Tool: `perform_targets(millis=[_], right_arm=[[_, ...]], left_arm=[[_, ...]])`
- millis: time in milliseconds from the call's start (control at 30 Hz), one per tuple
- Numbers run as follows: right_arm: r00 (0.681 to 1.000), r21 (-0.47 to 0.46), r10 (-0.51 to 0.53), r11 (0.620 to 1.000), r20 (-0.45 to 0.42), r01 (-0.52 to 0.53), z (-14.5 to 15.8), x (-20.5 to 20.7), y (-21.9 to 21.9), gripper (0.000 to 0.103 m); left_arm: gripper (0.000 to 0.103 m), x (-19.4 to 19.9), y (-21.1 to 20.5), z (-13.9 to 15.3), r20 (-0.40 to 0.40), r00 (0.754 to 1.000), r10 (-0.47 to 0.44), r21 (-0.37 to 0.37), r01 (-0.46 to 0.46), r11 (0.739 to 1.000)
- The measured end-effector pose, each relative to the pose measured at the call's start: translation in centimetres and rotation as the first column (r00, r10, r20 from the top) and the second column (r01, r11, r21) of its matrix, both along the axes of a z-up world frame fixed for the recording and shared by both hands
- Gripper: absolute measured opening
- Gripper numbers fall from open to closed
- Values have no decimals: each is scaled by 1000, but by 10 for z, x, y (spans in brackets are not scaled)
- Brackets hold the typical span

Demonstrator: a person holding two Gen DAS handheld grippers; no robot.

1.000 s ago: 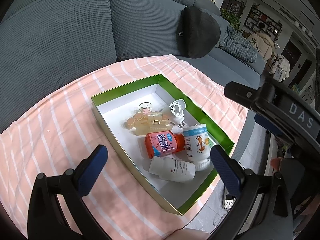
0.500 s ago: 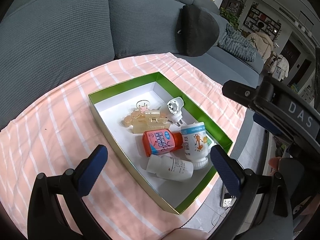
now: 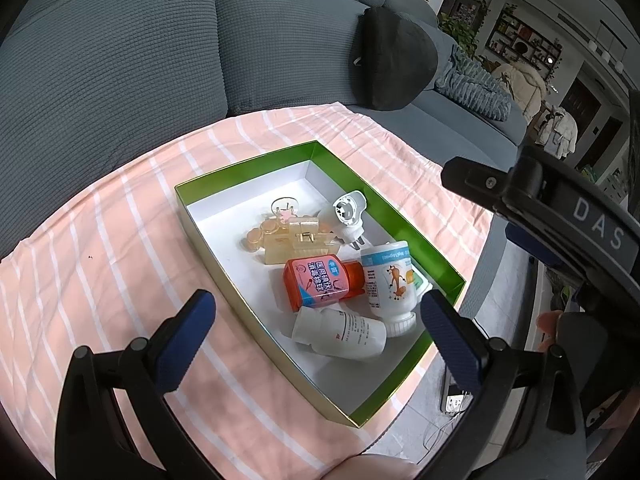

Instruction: Organize rigid objects

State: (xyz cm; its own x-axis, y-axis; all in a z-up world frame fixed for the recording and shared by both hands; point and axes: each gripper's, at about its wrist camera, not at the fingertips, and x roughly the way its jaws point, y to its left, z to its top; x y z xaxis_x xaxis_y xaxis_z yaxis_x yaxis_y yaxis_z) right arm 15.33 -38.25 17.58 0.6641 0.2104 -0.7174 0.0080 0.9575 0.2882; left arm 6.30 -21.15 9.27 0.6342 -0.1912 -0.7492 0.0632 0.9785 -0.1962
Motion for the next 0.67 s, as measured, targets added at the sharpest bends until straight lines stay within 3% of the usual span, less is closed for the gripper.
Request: perform_targets(millis=[667], right_arm=[[1000,-22,7,1000,-4,-7,-2,4,-1,99]], left_arm=[[102,1,-1,-2,-3,1000,-6,2,6,1000]])
